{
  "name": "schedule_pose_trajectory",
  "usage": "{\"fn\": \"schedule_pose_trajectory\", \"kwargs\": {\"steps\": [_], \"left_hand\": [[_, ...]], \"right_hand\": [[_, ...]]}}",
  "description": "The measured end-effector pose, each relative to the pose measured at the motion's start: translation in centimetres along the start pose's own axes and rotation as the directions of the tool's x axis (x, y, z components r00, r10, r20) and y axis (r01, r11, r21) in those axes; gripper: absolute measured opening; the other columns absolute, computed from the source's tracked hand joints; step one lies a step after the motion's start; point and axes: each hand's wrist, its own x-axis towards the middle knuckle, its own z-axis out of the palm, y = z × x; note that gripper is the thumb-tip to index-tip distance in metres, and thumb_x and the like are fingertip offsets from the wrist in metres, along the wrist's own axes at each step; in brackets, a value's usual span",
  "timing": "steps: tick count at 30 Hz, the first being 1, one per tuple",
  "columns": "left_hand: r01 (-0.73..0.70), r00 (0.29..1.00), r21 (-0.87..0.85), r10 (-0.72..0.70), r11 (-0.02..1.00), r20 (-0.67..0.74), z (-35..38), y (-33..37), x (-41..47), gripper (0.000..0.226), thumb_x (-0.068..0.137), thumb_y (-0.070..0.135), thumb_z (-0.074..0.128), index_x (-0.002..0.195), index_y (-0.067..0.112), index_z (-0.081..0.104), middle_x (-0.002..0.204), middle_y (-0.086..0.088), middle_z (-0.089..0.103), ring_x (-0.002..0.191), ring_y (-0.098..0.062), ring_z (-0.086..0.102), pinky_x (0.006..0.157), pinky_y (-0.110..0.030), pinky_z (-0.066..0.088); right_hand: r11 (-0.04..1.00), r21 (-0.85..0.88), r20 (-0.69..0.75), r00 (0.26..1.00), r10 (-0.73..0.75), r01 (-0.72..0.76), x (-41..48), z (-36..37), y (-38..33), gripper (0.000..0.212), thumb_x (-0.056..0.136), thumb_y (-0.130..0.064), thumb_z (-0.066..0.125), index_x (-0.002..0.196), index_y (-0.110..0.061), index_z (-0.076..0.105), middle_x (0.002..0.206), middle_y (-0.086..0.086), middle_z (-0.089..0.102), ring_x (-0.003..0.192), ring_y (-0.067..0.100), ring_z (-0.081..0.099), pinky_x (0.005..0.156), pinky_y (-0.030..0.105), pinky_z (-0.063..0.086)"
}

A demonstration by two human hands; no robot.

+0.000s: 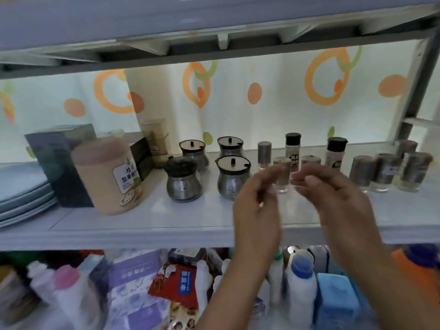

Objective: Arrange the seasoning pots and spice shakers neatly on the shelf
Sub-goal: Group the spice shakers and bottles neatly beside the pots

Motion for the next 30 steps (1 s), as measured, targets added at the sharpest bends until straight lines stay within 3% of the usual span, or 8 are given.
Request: {"fn": "schedule_pose_trajectory", "kwargs": {"steps": [3,6,10,14,17,20,25,30], "left_hand": [[0.086,0.985,0.008,-0.084,0.996,-0.148,-4.6,-1.6,0.3,0.042,0.091,-0.010,0.048,0.113,0.020,0.067,0.111,0.010,0.070,0.103,0.006,0.063,0.092,-0.010,0.048],[0.096,0.959,0.046,-0.080,0.994,-0.271,-8.7,-2.0,1.7,0.040,0.089,-0.009,0.054,0.117,0.017,0.065,0.111,0.009,0.070,0.101,0.004,0.064,0.092,-0.012,0.050],[0.096,0.939,0.147,-0.041,0.984,-0.341,-12.7,-1.9,4.6,0.036,0.087,-0.007,0.058,0.114,0.016,0.065,0.109,0.004,0.069,0.101,-0.003,0.065,0.094,-0.020,0.052],[0.101,0.976,0.296,-0.037,0.950,-0.216,-13.7,-1.5,7.2,0.032,0.086,-0.003,0.061,0.111,0.017,0.065,0.104,0.004,0.070,0.098,-0.005,0.066,0.087,-0.019,0.055],[0.211,0.977,0.320,-0.201,0.923,-0.065,-11.8,-1.6,7.3,0.039,0.089,0.001,0.061,0.126,0.013,0.060,0.116,0.004,0.067,0.103,-0.004,0.063,0.085,-0.014,0.051],[0.332,0.936,0.300,-0.353,0.894,0.015,-9.5,-2.4,6.5,0.053,0.091,-0.006,0.051,0.141,0.009,0.048,0.135,-0.001,0.058,0.121,-0.011,0.055,0.099,-0.024,0.044],[0.408,0.900,0.258,-0.433,0.876,0.048,-7.8,-3.3,5.8,0.060,0.087,-0.017,0.037,0.140,0.007,0.046,0.093,0.024,0.052,0.087,0.011,0.050,0.079,-0.012,0.039],[0.395,0.905,0.265,-0.422,0.880,0.050,-8.3,-3.3,5.7,0.062,0.086,-0.017,0.036,0.140,0.009,0.047,0.096,0.027,0.055,0.101,0.004,0.055,0.074,-0.007,0.039]], "right_hand": [[0.987,-0.154,0.112,0.992,0.057,-0.039,1.5,2.9,0.3,0.018,0.093,-0.019,0.062,0.108,-0.023,0.068,0.103,-0.005,0.073,0.098,0.004,0.067,0.086,0.020,0.049],[0.909,-0.416,0.280,0.955,0.099,0.028,5.0,5.3,0.0,0.037,0.087,-0.026,0.071,0.123,-0.026,0.059,0.115,-0.012,0.066,0.105,-0.004,0.061,0.086,0.013,0.046],[0.771,-0.604,0.424,0.900,0.097,0.201,9.5,8.0,-0.2,0.059,0.080,-0.032,0.077,0.132,-0.030,0.050,0.130,-0.003,0.057,0.120,0.010,0.054,0.103,0.031,0.045],[0.675,-0.706,0.476,0.848,0.233,0.211,12.5,9.2,-0.4,0.075,0.076,-0.042,0.079,0.140,-0.031,0.041,0.132,-0.001,0.052,0.119,0.015,0.053,0.093,0.033,0.048],[0.610,-0.763,0.490,0.807,0.330,0.214,13.6,9.5,0.0,0.082,0.075,-0.043,0.079,0.144,-0.027,0.037,0.123,-0.004,0.050,0.115,0.017,0.052,0.089,0.033,0.046],[0.551,-0.807,0.485,0.773,0.409,0.215,13.9,9.6,0.7,0.090,0.071,-0.042,0.082,0.146,-0.030,0.034,0.122,-0.007,0.047,0.118,0.020,0.052,0.097,0.036,0.045],[0.647,-0.751,0.496,0.761,0.418,0.133,13.4,9.8,1.7,0.085,0.073,-0.026,0.082,0.146,-0.027,0.036,0.121,-0.002,0.053,0.108,0.018,0.056,0.079,0.025,0.046],[0.694,-0.712,0.499,0.771,0.395,0.105,13.1,10.2,2.2,0.085,0.073,-0.024,0.084,0.145,-0.025,0.038,0.125,-0.002,0.048,0.112,0.019,0.052,0.085,0.026,0.043]]}}
